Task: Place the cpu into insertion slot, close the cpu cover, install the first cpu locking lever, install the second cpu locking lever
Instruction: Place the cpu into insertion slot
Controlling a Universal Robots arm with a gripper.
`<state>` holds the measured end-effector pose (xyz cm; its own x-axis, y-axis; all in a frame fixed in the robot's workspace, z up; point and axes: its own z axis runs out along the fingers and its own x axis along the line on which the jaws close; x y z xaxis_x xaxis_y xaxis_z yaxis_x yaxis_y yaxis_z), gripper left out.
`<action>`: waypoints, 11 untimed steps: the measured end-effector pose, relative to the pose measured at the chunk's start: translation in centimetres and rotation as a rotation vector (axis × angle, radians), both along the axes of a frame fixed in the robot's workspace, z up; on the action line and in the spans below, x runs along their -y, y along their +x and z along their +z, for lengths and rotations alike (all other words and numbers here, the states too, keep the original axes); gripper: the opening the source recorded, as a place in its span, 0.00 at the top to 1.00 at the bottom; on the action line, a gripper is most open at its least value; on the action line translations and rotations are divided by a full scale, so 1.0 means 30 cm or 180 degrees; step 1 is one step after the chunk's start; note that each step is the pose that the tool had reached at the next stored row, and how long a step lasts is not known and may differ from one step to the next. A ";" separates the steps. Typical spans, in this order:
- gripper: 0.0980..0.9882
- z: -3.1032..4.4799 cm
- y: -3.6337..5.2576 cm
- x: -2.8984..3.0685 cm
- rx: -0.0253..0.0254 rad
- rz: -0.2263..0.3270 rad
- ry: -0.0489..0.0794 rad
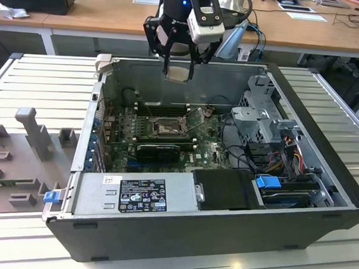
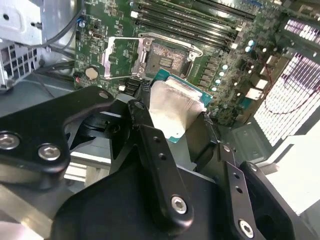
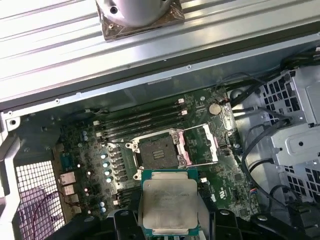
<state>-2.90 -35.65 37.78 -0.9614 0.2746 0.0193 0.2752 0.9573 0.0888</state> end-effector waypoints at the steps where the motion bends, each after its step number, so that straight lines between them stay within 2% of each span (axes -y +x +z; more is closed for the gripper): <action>1: 0.52 -0.001 0.000 0.000 0.0000 -0.0015 0.0001; 6: 0.52 -0.013 0.000 0.002 -0.0003 -0.0043 -0.0003; 11: 0.52 -0.014 0.000 0.002 -0.0003 -0.0280 -0.0008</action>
